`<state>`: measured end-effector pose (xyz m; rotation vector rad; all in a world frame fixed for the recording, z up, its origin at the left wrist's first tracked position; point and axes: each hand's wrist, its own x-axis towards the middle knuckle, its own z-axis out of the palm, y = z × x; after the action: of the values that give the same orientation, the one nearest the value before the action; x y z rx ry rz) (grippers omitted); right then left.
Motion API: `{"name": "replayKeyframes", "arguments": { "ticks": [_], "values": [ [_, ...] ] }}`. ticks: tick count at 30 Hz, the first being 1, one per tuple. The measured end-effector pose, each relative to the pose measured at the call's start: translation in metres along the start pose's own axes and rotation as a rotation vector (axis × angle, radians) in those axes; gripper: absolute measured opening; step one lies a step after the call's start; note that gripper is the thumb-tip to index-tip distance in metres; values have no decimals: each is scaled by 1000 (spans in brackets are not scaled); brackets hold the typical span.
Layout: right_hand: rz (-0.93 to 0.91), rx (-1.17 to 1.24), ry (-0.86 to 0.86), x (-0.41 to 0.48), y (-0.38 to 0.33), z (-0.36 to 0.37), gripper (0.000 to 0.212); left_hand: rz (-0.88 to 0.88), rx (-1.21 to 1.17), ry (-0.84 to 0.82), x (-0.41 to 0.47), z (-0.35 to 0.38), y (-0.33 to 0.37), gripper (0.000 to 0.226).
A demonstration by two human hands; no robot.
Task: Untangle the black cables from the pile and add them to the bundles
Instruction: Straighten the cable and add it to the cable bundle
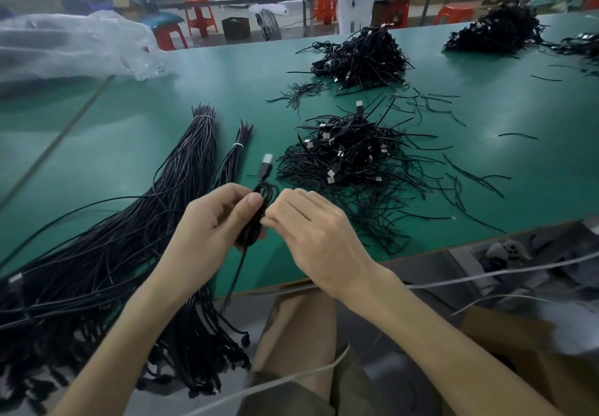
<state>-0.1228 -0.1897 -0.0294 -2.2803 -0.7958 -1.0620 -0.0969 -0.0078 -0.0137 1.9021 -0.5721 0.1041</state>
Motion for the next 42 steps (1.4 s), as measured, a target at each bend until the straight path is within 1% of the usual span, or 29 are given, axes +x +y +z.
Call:
{"name": "replayKeyframes", "arguments": {
  "ticks": [1,4,6,7,8,9,11,13,15,18,19,22,24,27,29,32,33,34,35,36,38,39,40,42],
  "values": [
    [-24,-23,-3,0,2,0,19,-52,-42,-4,3,0,0,20],
    [-117,-130,-33,-4,4,3,18,-270,-141,-90,11,-5,-3,28],
    [-144,-164,-51,-7,5,6,19,-366,-151,-150,13,-5,-9,18],
    [-123,-146,-57,-9,5,7,17,-366,-156,-153,11,-5,-10,13],
    [-77,-107,-61,-10,6,8,16,-332,-171,-146,9,-4,-11,13],
    [-16,-57,-60,-12,7,9,16,-273,-194,-148,6,-4,-11,19],
    [106,36,-54,-13,10,8,19,-146,-214,-221,1,-6,-12,32],
    [166,84,-44,-15,12,7,21,-76,-147,-314,-3,-5,-13,42],
    [162,82,-50,-16,12,7,21,-96,-104,-296,-3,-1,-16,39],
    [137,43,-64,-16,11,10,20,-151,-96,-160,1,3,-17,17],
    [126,25,-60,-15,12,10,20,-133,-42,-136,1,3,-17,18],
    [67,-40,-40,-13,12,10,19,-46,174,-90,0,4,-16,36],
    [33,-58,-26,-12,11,12,19,-26,175,-80,-2,6,-13,44],
    [-2,-87,-30,-11,10,14,19,-93,170,-125,2,6,-10,54],
    [-47,-122,-47,-12,11,15,18,-187,161,-186,6,4,-12,55],
    [-154,-163,-51,-9,10,15,32,-324,119,-291,12,-3,-15,56],
    [-170,-161,-56,-10,11,15,33,-347,98,-313,13,-4,-15,58],
    [-140,-139,-67,-12,11,15,29,-350,76,-316,12,-4,-15,59],
    [-50,-84,-70,-14,10,16,22,-330,52,-297,11,-3,-16,57],
    [103,24,-69,-17,10,16,18,-290,28,-265,10,-2,-16,54],
    [497,357,-78,-23,6,14,18,-205,-14,-190,7,4,-16,43],
    [658,502,-99,-25,3,14,17,-175,-25,-152,6,7,-16,38],
    [764,602,-134,-26,0,14,18,-155,-27,-119,5,11,-16,35],
    [848,676,-195,-29,-3,16,23,-147,-18,-86,5,17,-16,33]
  ]
}}
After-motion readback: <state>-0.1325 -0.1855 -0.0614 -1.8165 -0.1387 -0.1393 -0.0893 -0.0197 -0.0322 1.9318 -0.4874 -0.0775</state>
